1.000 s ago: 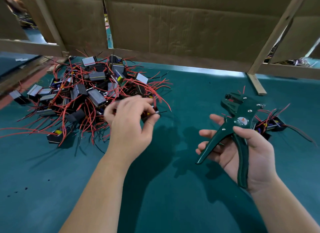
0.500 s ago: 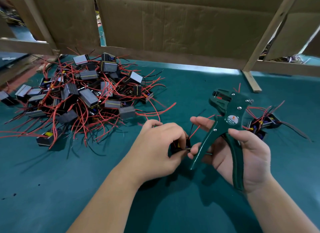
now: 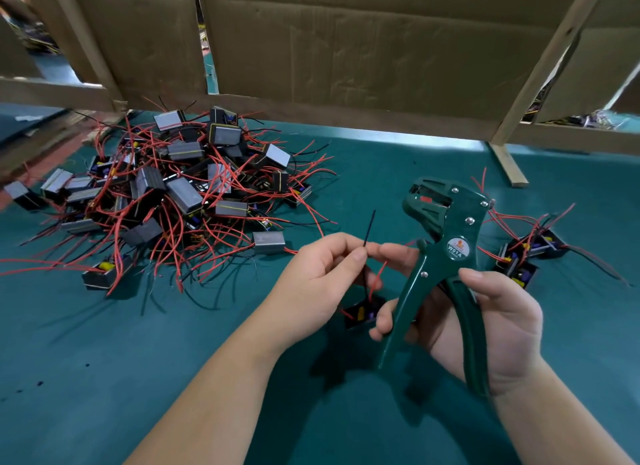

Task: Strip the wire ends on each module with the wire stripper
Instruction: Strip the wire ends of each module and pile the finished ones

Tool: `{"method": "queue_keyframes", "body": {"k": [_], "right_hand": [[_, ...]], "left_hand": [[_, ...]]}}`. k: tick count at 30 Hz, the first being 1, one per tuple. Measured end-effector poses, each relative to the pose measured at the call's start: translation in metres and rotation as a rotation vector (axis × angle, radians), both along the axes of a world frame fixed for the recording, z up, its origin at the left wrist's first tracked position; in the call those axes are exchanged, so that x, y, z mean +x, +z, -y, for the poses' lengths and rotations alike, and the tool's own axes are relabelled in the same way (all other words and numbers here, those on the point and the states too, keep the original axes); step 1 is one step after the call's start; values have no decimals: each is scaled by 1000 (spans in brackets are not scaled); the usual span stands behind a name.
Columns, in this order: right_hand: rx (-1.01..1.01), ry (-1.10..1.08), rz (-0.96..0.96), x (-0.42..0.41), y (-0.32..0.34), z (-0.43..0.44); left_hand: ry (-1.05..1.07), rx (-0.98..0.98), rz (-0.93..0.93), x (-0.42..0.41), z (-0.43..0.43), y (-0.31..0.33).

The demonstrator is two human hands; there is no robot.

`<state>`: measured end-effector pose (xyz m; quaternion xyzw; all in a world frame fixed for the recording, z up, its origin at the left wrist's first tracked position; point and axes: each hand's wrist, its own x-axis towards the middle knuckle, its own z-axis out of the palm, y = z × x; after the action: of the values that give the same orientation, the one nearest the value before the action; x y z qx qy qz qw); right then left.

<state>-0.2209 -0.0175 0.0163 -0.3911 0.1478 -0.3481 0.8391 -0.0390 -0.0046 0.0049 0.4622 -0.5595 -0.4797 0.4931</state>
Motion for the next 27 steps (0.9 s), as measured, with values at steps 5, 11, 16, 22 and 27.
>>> {"method": "queue_keyframes", "body": {"k": [5,11,16,22,27], "right_hand": [[-39,-167,-9,-8,3,5],[107,-169,-231,-12,4,6],[96,30,-320,-5,1,-2],[98,124,-261,0,1,-7],[54,151,-258,3,1,-8]], "left_hand": [[181,-11,-136,1,4,1],[253,-63,-275,9,6,5],[256,-56,-305,11,6,7],[272,-60,-298,15,7,7],[332,-66,-252,11,5,10]]}}
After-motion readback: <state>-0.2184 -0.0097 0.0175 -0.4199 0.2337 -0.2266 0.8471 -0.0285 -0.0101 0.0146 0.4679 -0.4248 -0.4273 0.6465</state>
